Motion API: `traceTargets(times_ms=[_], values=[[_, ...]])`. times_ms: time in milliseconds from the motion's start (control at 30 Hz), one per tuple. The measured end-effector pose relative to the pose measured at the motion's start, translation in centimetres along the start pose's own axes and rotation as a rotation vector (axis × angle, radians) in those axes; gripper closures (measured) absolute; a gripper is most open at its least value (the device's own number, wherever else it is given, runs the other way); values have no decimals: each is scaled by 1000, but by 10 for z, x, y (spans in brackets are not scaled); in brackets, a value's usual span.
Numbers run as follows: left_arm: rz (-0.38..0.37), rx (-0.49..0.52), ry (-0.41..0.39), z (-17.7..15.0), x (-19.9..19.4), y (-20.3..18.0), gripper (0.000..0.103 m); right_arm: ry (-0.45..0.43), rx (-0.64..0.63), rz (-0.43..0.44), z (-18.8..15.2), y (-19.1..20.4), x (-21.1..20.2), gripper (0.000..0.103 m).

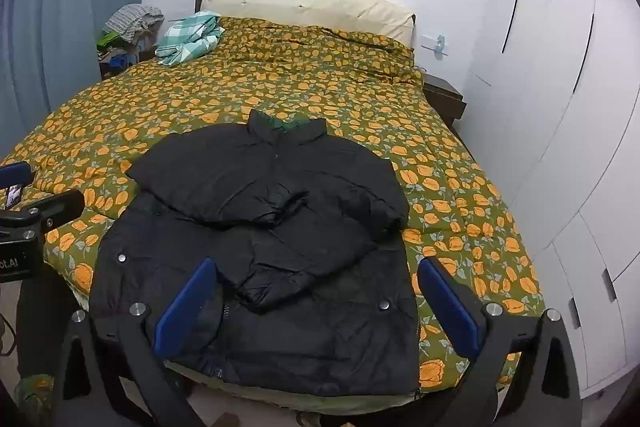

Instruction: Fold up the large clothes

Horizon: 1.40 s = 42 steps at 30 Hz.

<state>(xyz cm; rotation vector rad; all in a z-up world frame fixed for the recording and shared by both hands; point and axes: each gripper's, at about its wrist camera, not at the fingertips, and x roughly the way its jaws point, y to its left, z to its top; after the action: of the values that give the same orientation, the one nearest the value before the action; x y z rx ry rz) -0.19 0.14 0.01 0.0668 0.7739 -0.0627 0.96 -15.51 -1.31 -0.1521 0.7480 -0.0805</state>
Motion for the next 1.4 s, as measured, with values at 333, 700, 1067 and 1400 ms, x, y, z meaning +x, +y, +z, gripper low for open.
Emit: traceTargets(times_ms=[333,700,1067,1400], values=[[0,1,21,-4,0,6,0,13,2,5,3,8,-1,0],[5,3,31,-8,0,8,0,13,-7,11,-3,8,1,0],[18,14,39,-7,0,8,0,16,-5,12,-3,7,3,0],[13,11,44,-7,1,6,0,20,-3,13,-4,8,1,0]])
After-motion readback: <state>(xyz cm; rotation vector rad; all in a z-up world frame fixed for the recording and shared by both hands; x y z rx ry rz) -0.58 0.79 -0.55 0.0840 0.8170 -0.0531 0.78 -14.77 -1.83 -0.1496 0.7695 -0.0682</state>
